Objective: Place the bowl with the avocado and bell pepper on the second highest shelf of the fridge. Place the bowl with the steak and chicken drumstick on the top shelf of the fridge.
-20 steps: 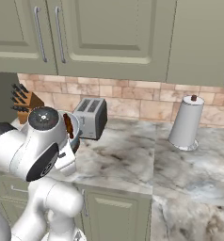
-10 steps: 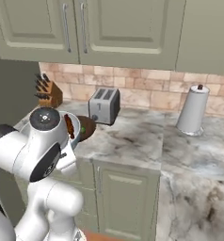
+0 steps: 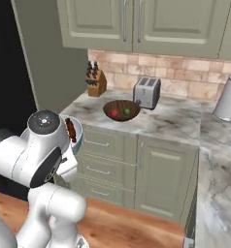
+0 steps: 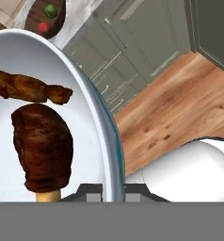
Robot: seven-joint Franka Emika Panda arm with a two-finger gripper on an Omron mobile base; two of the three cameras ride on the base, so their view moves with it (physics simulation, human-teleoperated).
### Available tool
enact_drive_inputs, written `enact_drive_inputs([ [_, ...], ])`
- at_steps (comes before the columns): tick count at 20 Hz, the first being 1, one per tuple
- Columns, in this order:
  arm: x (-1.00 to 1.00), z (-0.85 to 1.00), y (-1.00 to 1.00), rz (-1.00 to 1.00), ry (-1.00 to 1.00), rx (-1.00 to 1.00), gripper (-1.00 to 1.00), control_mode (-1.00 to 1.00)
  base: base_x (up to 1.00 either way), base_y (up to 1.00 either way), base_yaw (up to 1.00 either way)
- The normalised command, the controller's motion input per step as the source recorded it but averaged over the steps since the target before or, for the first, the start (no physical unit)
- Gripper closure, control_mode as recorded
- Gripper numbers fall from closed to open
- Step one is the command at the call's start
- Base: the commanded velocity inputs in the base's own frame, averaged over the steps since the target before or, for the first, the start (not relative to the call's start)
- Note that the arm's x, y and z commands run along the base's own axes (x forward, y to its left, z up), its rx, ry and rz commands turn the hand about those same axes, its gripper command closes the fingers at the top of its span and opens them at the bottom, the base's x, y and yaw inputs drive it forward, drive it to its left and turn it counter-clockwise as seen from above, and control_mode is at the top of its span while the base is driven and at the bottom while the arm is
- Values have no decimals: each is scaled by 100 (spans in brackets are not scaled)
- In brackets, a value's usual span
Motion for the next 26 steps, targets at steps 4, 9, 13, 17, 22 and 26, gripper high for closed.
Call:
enact_drive_inputs([
  [4, 0, 0, 0, 0, 0, 0, 100, 100, -94, 69, 23],
  [9, 0, 0, 0, 0, 0, 0, 100, 100, -35, 100, 12],
  [13, 0, 0, 0, 0, 0, 0, 100, 100, -9, 100, 11],
  [17, 0, 0, 0, 0, 0, 0, 100, 100, 16, 100, 4],
  [22, 0, 0, 0, 0, 0, 0, 100, 100, 59, 100, -7],
  [26, 0, 0, 0, 0, 0, 0, 100, 100, 74, 95, -27],
])
